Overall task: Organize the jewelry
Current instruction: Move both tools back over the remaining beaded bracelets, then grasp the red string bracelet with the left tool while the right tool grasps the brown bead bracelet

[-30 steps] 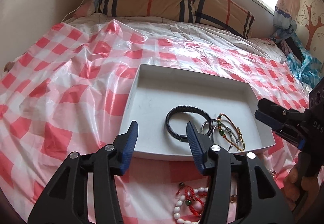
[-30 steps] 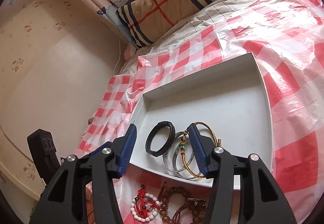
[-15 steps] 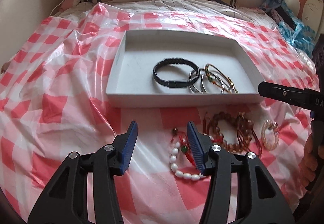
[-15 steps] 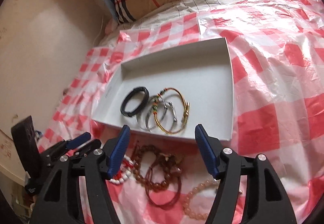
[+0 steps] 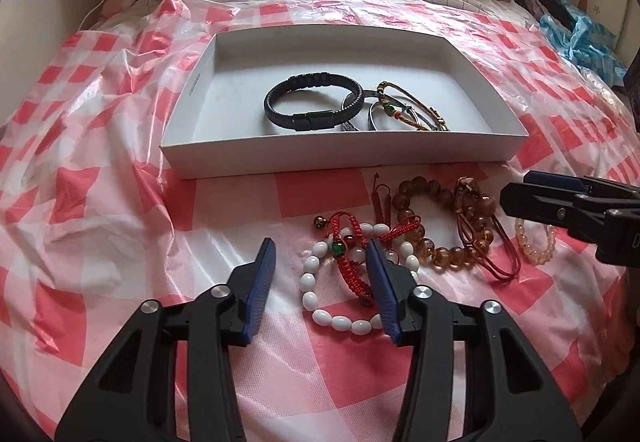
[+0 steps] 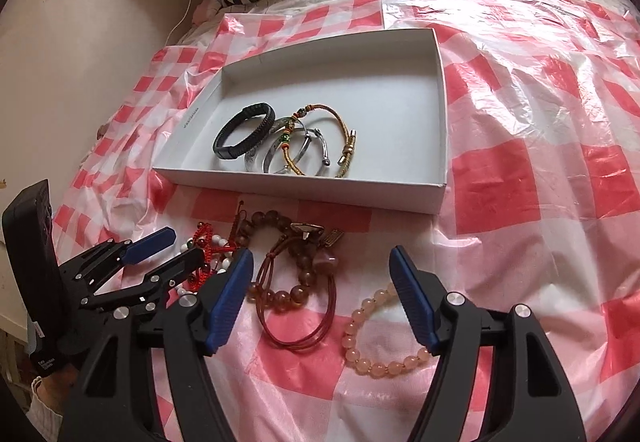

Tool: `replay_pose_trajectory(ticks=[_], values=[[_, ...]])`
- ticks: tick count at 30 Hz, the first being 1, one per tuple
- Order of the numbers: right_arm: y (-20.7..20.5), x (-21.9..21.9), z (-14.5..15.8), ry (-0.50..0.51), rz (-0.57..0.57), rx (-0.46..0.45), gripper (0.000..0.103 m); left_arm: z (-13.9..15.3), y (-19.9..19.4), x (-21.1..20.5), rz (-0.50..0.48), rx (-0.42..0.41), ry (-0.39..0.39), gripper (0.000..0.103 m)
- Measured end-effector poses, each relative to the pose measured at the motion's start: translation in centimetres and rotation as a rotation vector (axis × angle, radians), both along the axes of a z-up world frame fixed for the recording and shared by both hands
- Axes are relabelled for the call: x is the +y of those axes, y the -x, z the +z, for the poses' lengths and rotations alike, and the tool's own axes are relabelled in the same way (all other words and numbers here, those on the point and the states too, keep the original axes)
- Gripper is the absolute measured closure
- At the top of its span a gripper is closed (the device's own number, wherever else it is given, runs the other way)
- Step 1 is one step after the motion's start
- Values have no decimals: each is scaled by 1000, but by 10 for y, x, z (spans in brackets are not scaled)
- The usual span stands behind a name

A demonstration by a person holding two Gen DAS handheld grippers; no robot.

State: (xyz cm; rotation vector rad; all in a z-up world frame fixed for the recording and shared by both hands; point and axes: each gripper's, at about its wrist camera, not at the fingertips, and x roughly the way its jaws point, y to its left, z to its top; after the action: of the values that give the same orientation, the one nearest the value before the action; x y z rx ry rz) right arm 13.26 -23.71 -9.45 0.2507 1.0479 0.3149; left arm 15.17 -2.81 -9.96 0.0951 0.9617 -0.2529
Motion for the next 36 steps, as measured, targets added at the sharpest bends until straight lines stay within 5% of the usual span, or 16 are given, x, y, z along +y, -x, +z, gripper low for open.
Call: replay_pose_trajectory(ticks=[3,6,13,20,33,34,36], values=[[-5,9,-9,2,25,32,33,-1,0,-4,-23,0,-7,89],[-8,14,-17,20,32,66,33,3,0,-4,-36,-7,7,96],[-10,-5,-20,-61,-8,88,33,15,-9,23,-4,19,168,96],[-7,4,-19,14,48,86,33,21,-16,47,62,20,271,96],[-14,14,-24,27,56,68,33,20,-18,44,63,21,248,96],[-13,15,-24,32,62,67,36,20,-18,43,61,22,246,96],[-13,12,-24,2,73,82,77,20,-18,43,58,22,243,96]])
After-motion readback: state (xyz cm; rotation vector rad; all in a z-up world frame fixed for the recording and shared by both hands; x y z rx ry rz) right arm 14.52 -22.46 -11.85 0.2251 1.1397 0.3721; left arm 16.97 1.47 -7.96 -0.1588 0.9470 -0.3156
